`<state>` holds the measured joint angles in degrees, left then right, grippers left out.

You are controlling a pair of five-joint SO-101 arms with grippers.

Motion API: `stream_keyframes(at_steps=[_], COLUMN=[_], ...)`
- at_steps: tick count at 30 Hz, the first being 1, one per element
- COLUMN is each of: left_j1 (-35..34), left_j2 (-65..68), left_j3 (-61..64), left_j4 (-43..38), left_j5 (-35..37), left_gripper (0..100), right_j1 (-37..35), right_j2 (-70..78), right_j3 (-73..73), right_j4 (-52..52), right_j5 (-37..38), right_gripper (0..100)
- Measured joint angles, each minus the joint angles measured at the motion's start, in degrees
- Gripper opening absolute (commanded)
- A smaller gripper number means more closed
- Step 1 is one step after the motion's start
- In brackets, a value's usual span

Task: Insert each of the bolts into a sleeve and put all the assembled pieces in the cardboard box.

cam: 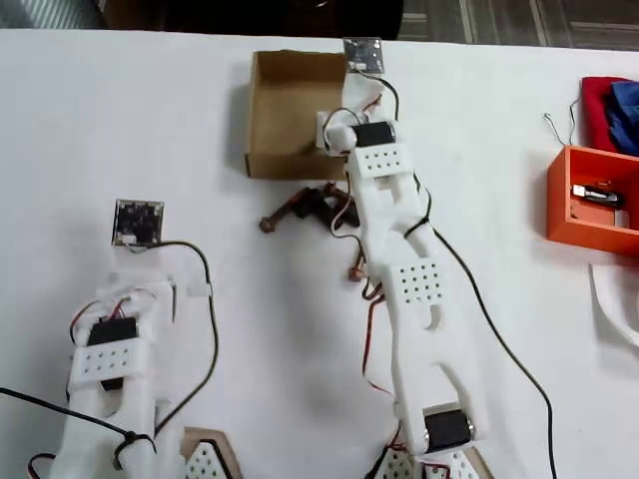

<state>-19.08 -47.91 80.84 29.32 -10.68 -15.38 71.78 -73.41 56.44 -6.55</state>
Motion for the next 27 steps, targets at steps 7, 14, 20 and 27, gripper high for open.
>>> stream_keyframes(at_steps=[7,14,20,27], left_j1=[0.00,0.00,0.00,0.00], left_j2=[0.00,0.00,0.00,0.00], left_j3=[0.00,0.00,0.00,0.00], left_j4=[-0.18,-0.18,-0.18,-0.18], left_j5=[0.00,0.00,0.00,0.00], left_gripper=[3,3,3,3], right_j1=[0.26,0.18,-0.88,-1.58], right_j2=[-3.78,-11.08,-15.30,-24.18], right_j3=[-9.32,-13.01,-13.10,-12.57], right_j4=[8.88,24.00,36.40,43.60], right_j5=[3.87,5.71,5.98,6.15], right_gripper=[13.9,14.0,14.1,14.1])
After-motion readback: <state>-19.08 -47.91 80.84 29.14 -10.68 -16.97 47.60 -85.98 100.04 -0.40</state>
